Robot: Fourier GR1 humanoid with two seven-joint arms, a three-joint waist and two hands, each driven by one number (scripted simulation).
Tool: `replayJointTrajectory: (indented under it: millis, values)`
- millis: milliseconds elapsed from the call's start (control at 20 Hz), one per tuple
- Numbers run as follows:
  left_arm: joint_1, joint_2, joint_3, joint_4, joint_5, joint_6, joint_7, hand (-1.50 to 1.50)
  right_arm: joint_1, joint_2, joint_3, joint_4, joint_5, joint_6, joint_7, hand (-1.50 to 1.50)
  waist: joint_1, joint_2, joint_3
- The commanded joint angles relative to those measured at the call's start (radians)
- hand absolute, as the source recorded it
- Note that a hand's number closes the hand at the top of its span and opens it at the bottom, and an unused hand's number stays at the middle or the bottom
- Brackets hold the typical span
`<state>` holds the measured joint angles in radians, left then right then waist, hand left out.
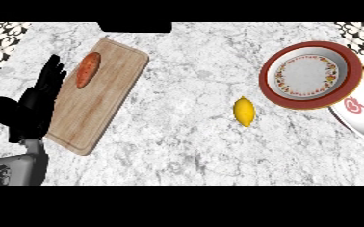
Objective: Pick the tomato from the plate and place it in the bowl
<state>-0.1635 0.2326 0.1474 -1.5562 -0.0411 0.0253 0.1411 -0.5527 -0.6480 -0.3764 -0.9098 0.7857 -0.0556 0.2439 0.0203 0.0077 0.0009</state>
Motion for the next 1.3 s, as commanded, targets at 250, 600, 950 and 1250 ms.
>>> replayJointTrajectory:
  millis: [250,600,950,1250]
  values:
    - [-0.01,0.027,0.033,0.01,0.026,-0.031,-0.002,0.0,-0.052,-0.057,-0.073,0.377,-0.088,0.047,-0.289,-1.5,0.003,0.0,0.001]
    - [-0.009,0.023,0.035,0.027,0.0,-0.002,0.002,0.0,-0.09,-0.031,-0.368,0.299,-0.415,0.039,-0.423,-1.5,-0.035,-0.008,0.003]
    - [0.002,0.013,0.041,0.006,0.006,0.003,0.002,0.0,0.012,-0.146,-0.544,0.411,-0.609,0.198,-0.503,-1.5,-0.02,-0.005,0.001]
    - [0.001,0.03,0.057,0.058,0.023,-0.033,-0.038,0.0,0.195,-0.286,-0.625,0.495,-0.699,0.41,-0.577,-1.5,-0.028,-0.006,0.001]
